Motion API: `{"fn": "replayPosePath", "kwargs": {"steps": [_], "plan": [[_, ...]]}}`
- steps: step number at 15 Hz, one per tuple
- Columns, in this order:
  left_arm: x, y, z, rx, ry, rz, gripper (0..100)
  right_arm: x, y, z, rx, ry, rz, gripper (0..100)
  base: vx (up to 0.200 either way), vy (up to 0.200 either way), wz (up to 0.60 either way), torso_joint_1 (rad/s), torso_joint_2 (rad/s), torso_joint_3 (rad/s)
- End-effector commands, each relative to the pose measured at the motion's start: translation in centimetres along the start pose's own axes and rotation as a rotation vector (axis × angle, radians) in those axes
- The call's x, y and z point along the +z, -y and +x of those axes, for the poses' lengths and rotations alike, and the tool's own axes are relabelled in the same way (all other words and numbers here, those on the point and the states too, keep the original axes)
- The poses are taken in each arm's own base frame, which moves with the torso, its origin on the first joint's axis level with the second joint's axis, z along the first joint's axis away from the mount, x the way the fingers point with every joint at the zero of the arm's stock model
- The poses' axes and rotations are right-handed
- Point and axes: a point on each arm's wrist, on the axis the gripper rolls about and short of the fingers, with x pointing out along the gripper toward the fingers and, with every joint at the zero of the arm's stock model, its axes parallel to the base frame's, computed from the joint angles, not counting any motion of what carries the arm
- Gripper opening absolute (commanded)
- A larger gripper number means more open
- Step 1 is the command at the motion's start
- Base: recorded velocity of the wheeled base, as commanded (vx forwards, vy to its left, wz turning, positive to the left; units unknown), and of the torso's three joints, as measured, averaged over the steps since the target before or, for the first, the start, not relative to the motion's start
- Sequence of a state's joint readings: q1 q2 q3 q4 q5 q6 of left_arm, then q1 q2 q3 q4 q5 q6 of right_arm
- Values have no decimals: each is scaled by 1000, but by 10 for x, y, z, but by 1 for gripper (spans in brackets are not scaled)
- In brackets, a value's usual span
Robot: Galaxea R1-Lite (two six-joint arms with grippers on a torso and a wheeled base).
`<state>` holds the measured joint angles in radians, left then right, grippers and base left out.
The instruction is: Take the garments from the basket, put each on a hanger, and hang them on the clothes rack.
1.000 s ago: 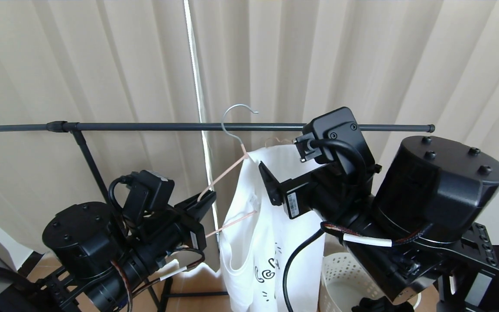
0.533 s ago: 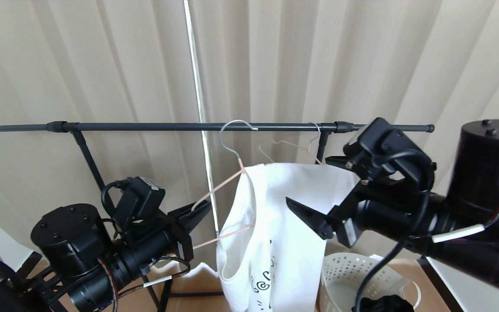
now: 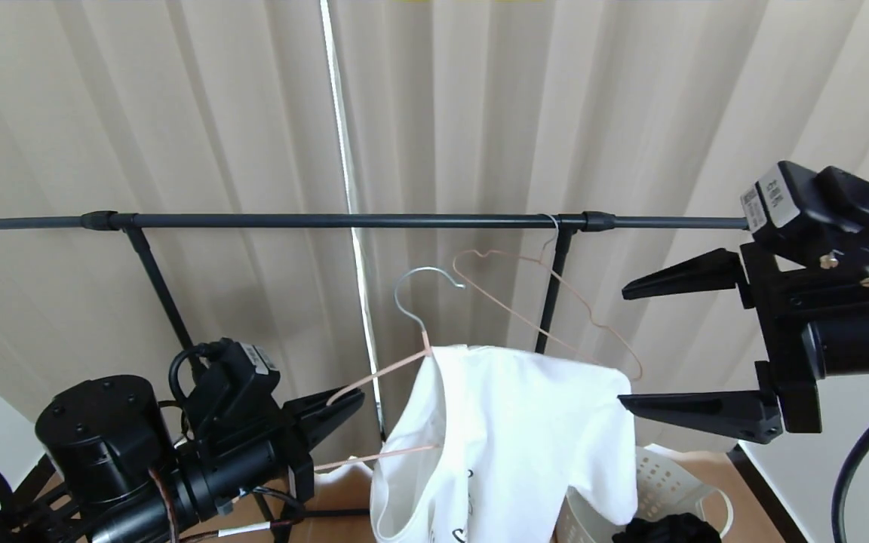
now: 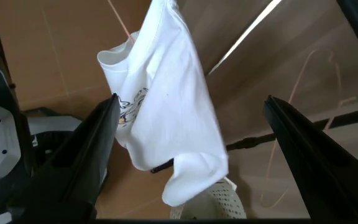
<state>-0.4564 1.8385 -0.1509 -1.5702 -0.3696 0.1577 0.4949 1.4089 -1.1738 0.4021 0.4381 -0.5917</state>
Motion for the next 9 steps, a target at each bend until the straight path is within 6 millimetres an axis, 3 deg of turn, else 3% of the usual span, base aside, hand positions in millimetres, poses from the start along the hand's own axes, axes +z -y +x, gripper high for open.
{"fn": "replayPosePath", "kwargs": {"steps": [1,4,9], "plan": [[-4,5,-5,-28,-22,6,0,3,17,21,85,-42,10,100,0,0,0,0,0,0],[-4,13,-8,-69,-24,25,0,-2,26,50,290,-98,60,100,0,0,0,0,0,0],[3,20,-10,-94,1,37,0,-9,27,85,406,-109,96,100,0,0,0,0,0,0]]}}
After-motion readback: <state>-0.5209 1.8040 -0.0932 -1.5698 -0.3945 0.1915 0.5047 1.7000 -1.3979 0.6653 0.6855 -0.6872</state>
